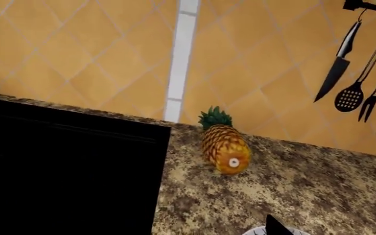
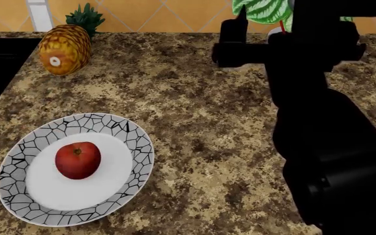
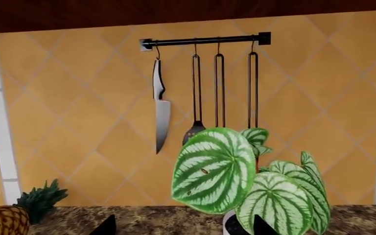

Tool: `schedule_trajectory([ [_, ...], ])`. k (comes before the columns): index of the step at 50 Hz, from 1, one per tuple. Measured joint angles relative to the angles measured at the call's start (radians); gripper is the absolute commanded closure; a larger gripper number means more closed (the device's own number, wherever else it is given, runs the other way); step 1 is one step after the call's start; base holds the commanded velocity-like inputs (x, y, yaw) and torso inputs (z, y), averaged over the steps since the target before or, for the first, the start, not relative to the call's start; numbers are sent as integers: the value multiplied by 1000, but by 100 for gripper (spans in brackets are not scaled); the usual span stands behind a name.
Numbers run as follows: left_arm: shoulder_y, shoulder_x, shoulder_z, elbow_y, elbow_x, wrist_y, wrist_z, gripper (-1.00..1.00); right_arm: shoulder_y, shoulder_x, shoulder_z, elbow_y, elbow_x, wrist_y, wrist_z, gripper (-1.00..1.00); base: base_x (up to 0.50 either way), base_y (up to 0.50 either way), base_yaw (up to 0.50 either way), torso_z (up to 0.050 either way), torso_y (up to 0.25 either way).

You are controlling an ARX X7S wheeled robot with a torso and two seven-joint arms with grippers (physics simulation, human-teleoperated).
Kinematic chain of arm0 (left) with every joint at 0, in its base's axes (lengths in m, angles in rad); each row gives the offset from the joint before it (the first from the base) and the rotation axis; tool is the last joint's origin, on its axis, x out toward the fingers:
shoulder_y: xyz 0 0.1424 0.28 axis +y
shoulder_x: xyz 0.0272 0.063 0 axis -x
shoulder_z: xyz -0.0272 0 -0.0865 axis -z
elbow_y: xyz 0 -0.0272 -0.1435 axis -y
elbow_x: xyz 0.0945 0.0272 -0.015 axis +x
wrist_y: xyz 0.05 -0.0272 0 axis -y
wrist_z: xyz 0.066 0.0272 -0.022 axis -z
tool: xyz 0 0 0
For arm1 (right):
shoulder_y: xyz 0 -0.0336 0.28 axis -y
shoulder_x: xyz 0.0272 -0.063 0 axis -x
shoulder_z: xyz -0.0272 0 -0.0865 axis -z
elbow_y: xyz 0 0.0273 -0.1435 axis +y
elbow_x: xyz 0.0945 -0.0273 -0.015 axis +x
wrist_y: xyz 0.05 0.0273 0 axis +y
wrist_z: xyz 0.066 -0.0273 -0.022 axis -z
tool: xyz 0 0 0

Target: Pick the tomato from the sink and place it on the plate located on the counter

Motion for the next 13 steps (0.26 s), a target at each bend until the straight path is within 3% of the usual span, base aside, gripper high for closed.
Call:
schedule_trajectory([
  [13,117,-36,-157,45,-49,-18,-27,-100,-55,56,40,-89,31,21,27,-100,0,0,0,0,0],
])
